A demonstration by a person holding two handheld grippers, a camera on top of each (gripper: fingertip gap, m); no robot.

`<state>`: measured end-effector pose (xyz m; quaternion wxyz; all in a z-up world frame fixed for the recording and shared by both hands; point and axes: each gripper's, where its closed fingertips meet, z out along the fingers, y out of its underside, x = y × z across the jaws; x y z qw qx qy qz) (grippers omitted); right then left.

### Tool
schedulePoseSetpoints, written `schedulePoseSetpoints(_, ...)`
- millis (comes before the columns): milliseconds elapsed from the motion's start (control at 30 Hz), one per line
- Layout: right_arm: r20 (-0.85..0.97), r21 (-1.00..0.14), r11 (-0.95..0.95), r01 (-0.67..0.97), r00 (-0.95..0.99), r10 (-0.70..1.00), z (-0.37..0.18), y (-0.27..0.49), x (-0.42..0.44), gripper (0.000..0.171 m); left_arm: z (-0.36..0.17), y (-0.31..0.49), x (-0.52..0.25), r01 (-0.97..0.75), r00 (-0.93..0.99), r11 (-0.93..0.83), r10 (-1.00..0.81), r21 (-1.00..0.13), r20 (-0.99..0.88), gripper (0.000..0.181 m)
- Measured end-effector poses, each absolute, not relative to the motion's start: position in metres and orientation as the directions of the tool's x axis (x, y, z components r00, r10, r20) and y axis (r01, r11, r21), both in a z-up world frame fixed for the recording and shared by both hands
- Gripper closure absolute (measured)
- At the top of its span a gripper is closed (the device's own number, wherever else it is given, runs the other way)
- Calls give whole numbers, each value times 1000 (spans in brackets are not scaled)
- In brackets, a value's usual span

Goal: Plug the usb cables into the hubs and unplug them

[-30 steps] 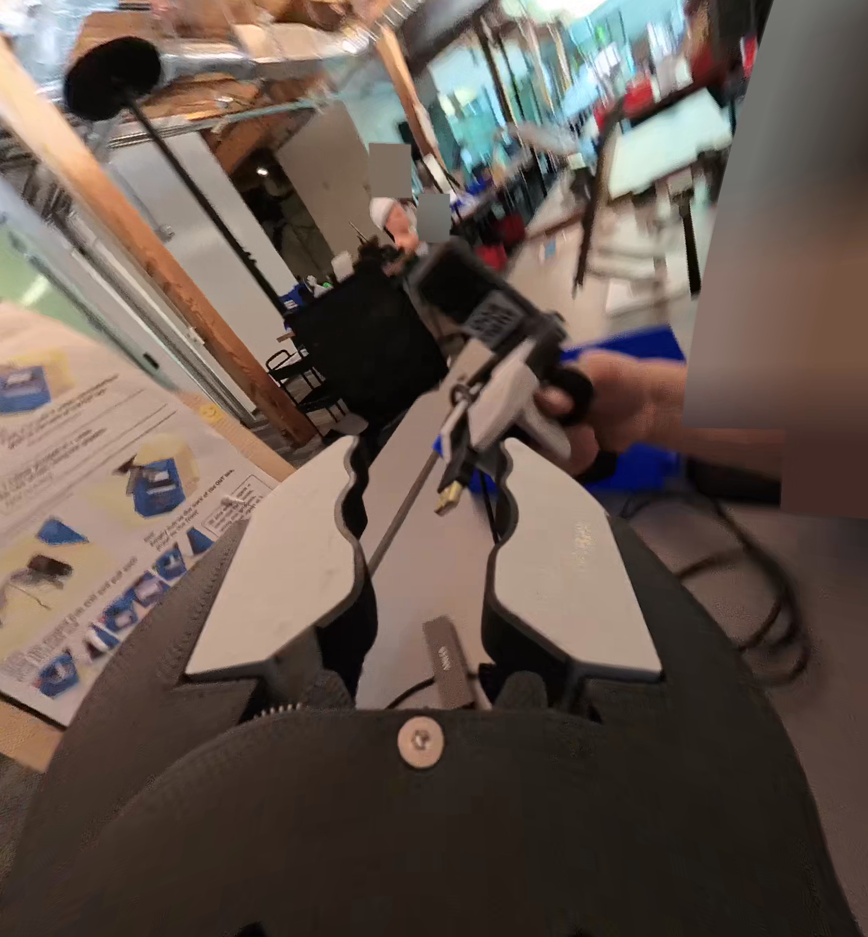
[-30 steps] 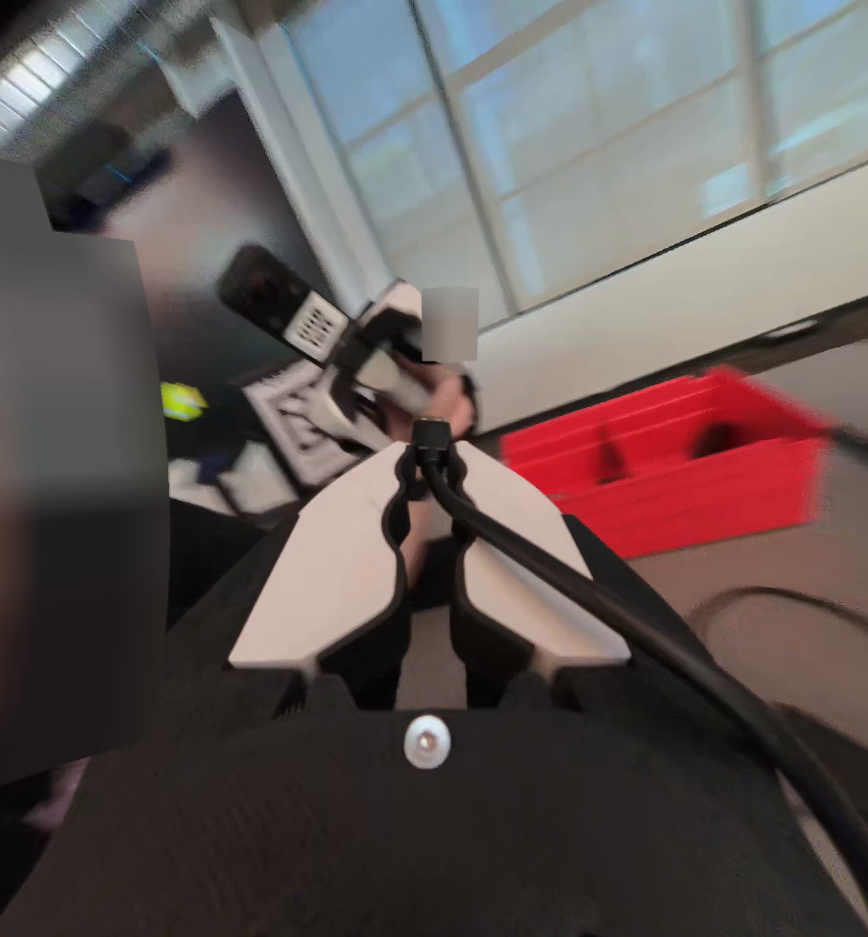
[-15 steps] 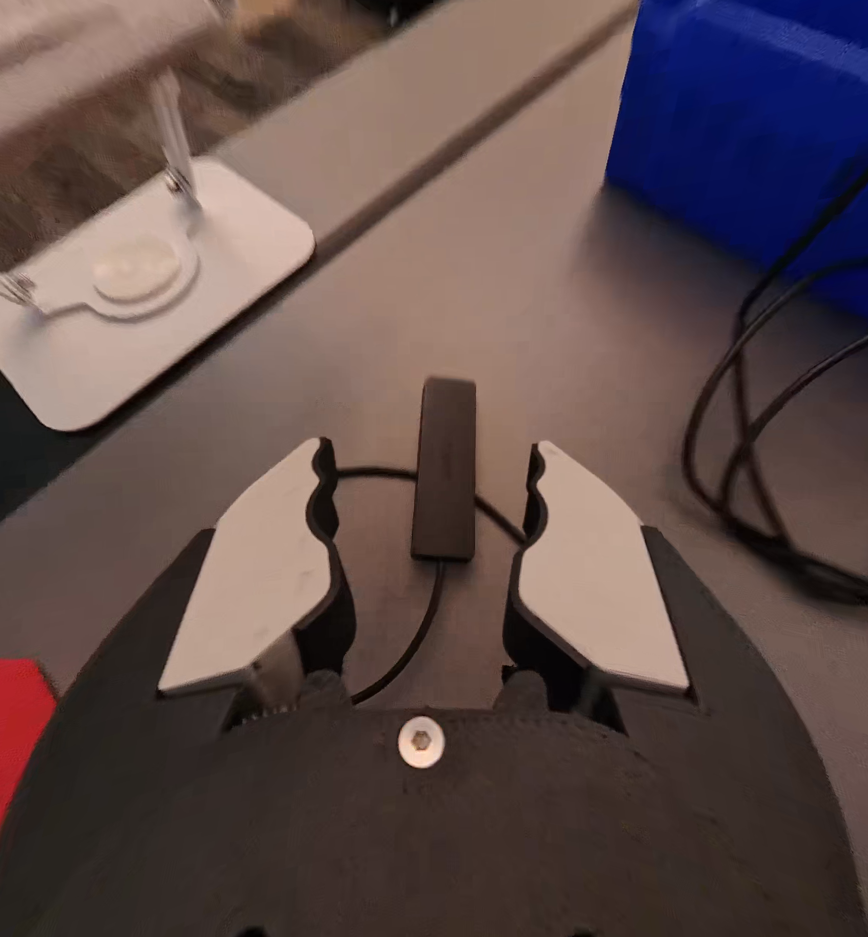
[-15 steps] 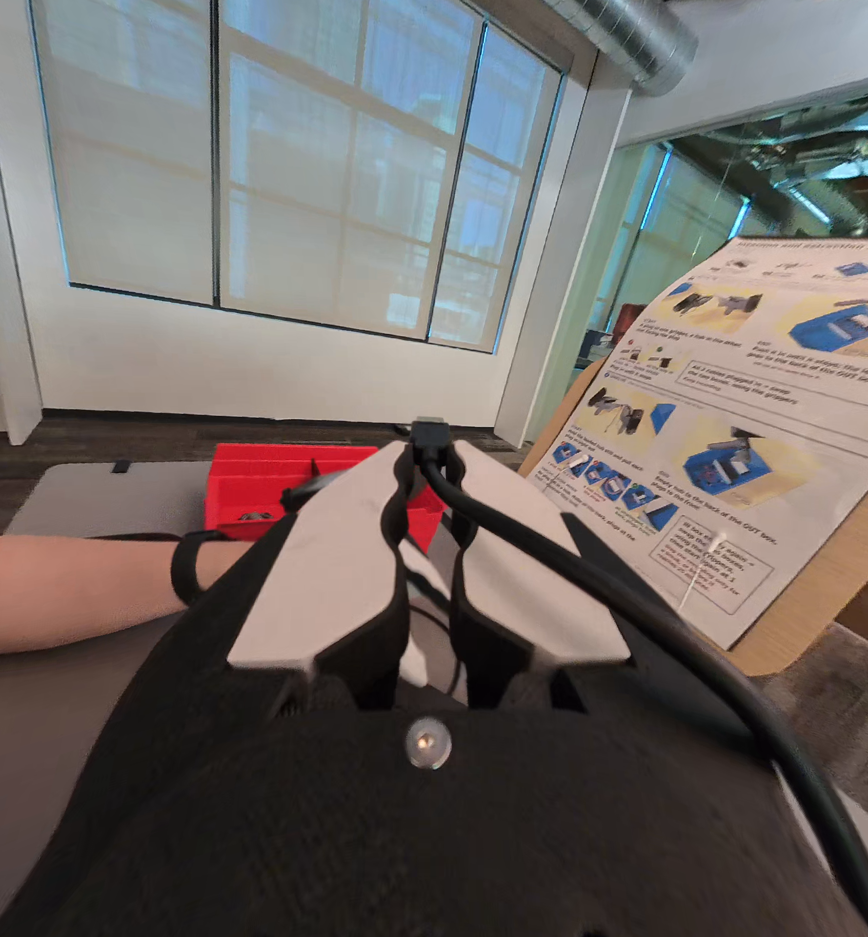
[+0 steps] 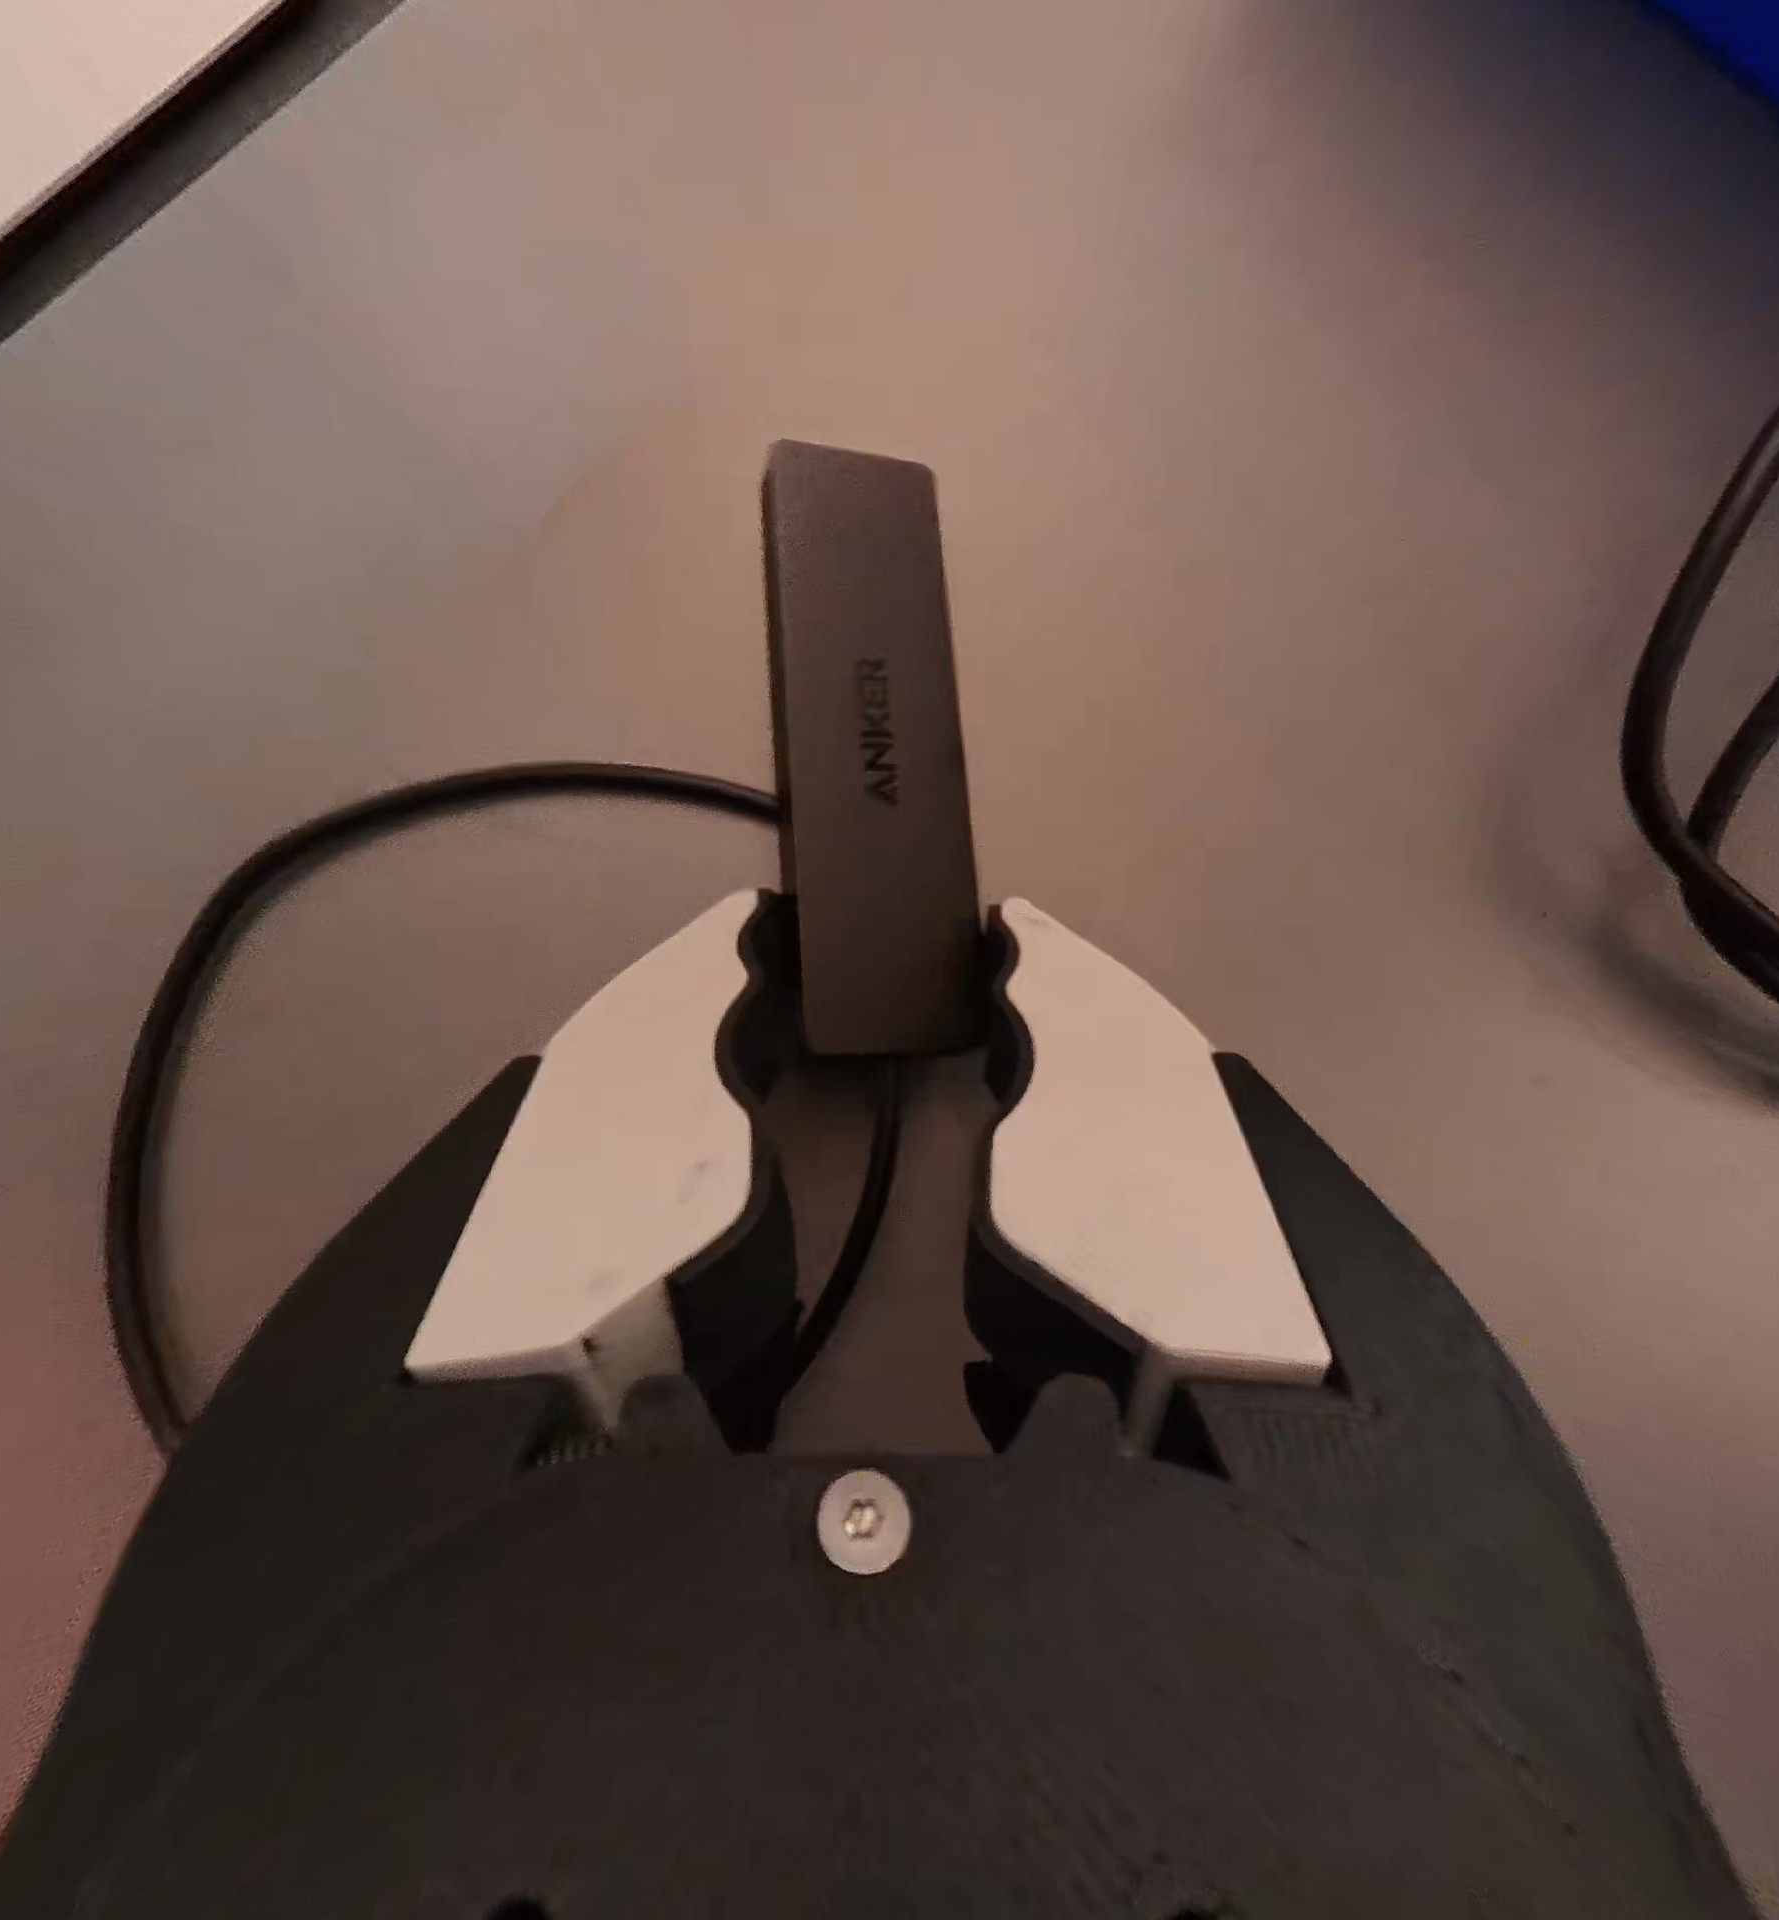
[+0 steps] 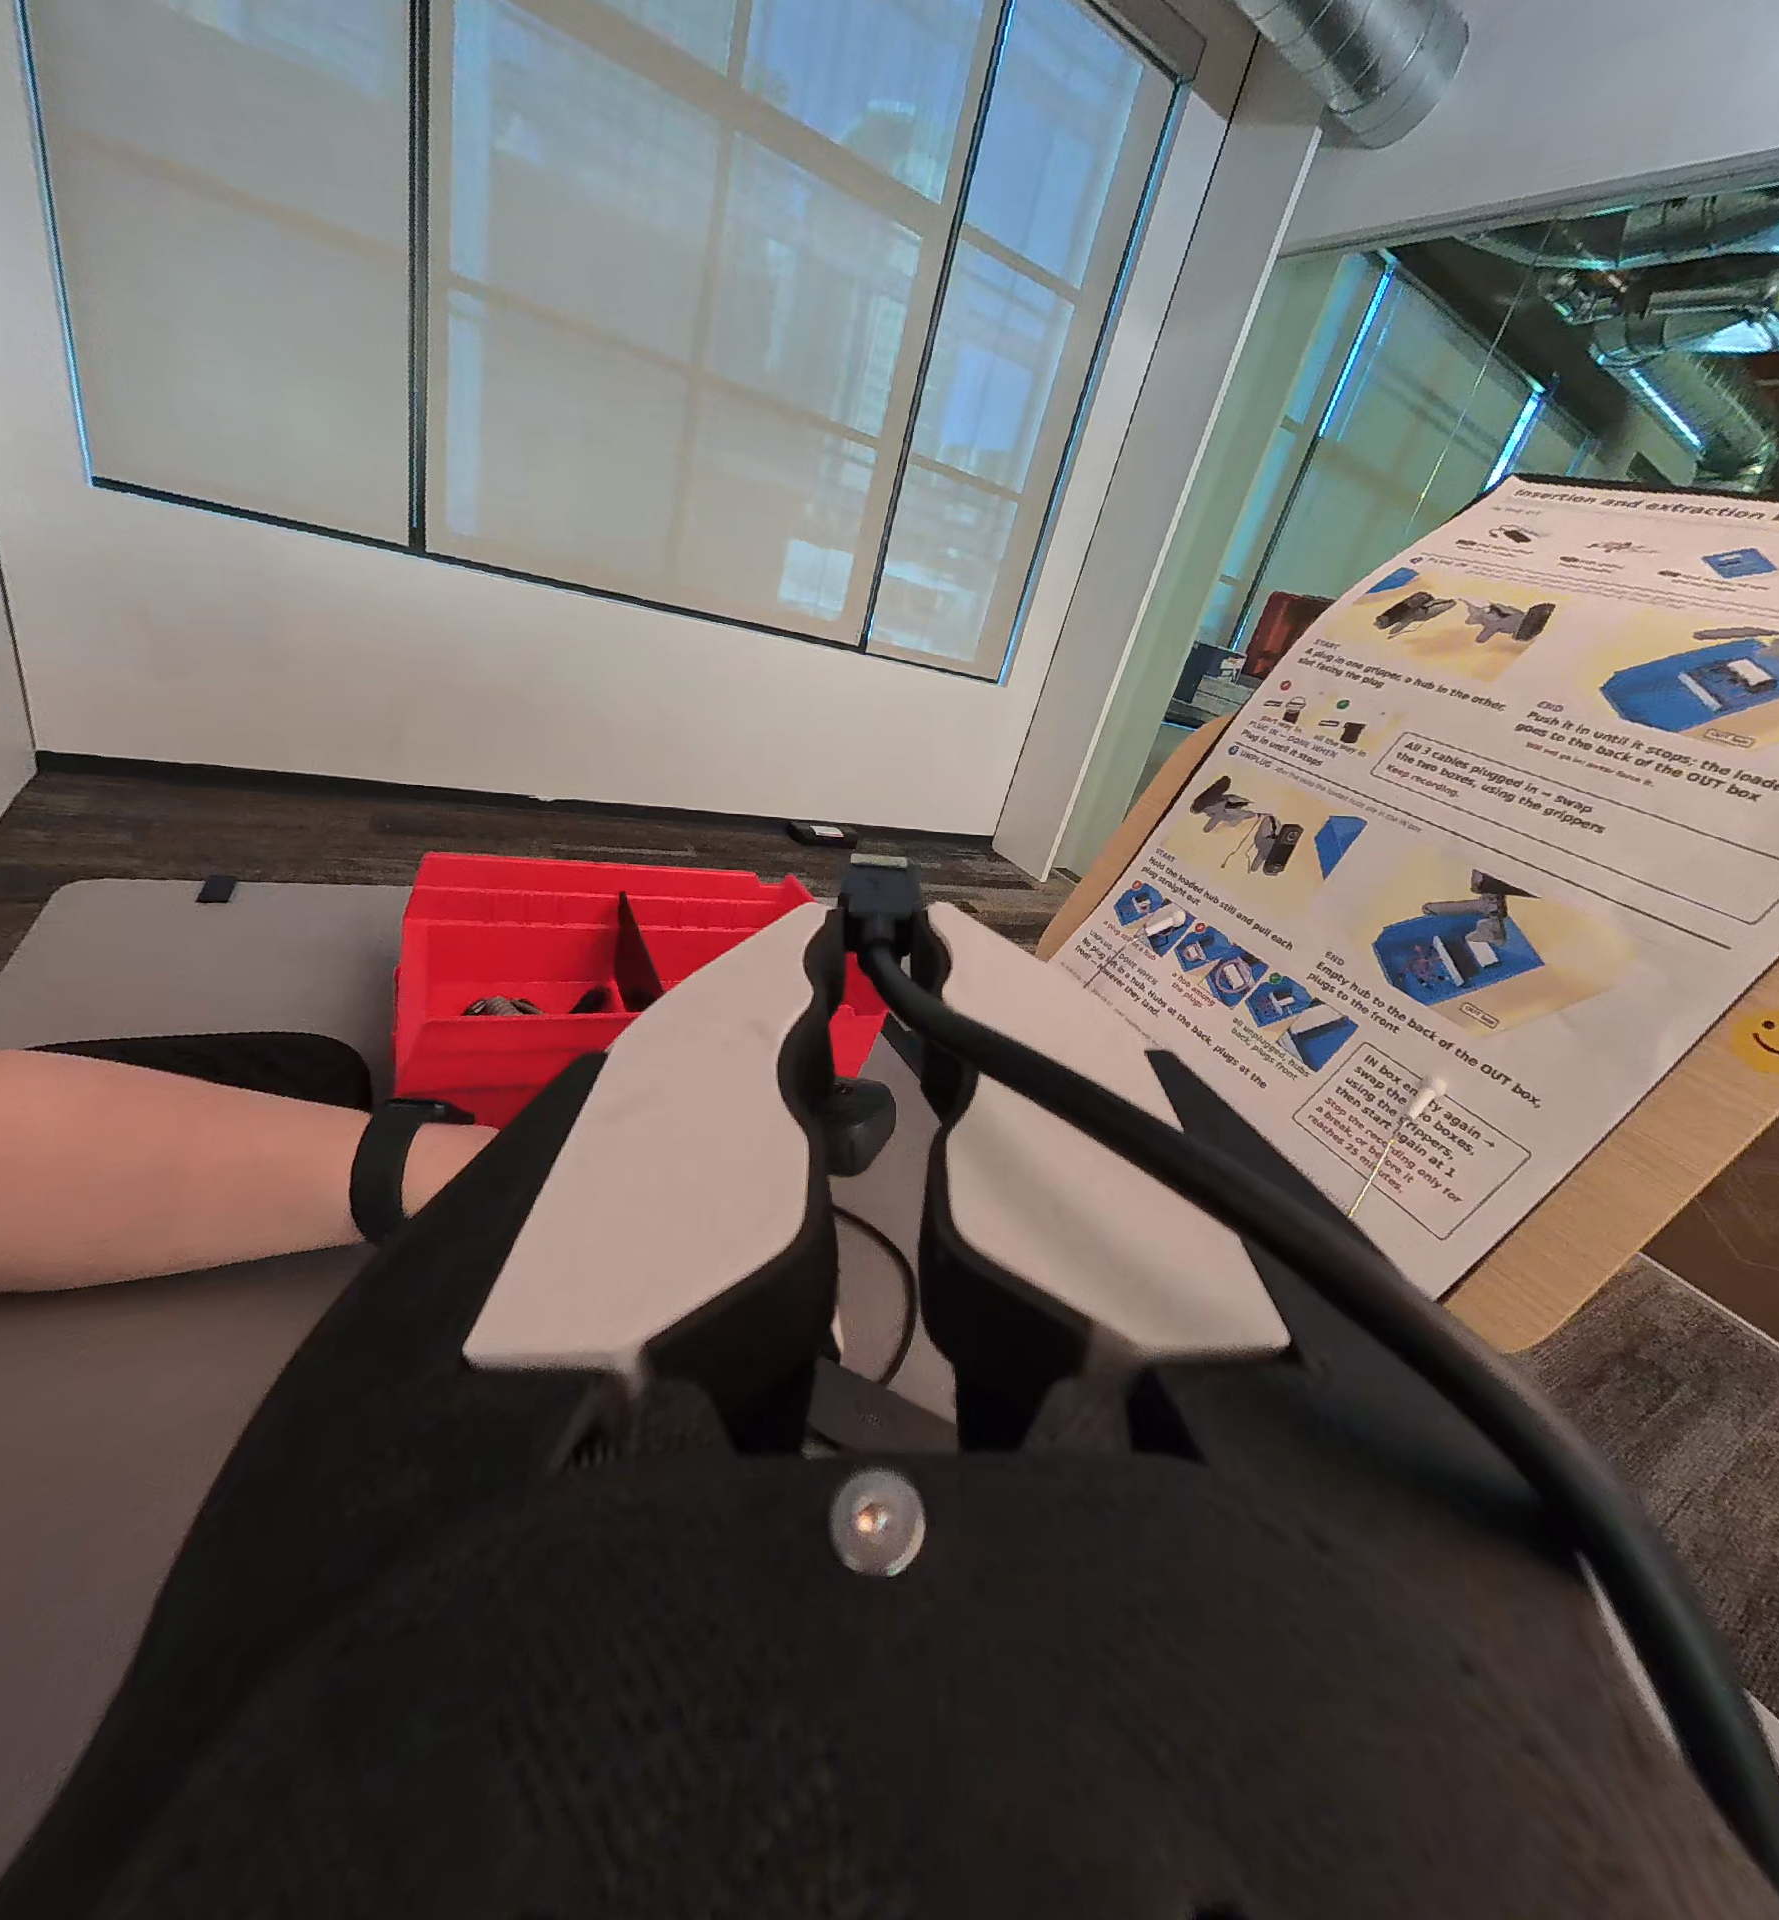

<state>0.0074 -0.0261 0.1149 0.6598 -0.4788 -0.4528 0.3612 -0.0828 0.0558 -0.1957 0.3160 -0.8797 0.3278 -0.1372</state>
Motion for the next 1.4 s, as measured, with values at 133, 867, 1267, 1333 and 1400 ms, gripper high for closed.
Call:
schedulePoseSetpoints(133, 253, -961, 277, -20, 345, 904, 110, -21, 6, 159, -192, 53, -81, -409, 764, -676, -621, -614, 175, 146)
schedulePoseSetpoints(867, 478, -877, 437, 202, 465, 745, 74, -10, -36, 158, 36, 13, -73, 261, 323, -534, -737, -805, 594, 146)
schedulePoseSetpoints(1267, 532, -846, 471, 249, 447, 719, 66, -14, -47, 158, 44, 8, -70, 252, 366, -480, -757, -840, 542, 146)
schedulePoseSetpoints(1333, 542, -840, 480, 255, 453, 708, 67, -14, -47, 158, 45, 9, -69, 248, 394, -450, -762, -858, 513, 146)
schedulePoseSetpoints(1400, 554, -832, 486, 269, 453, 698, 67, -14, -46, 159, 47, 9, -69, 242, 407, -423, -773, -873, 488, 146)
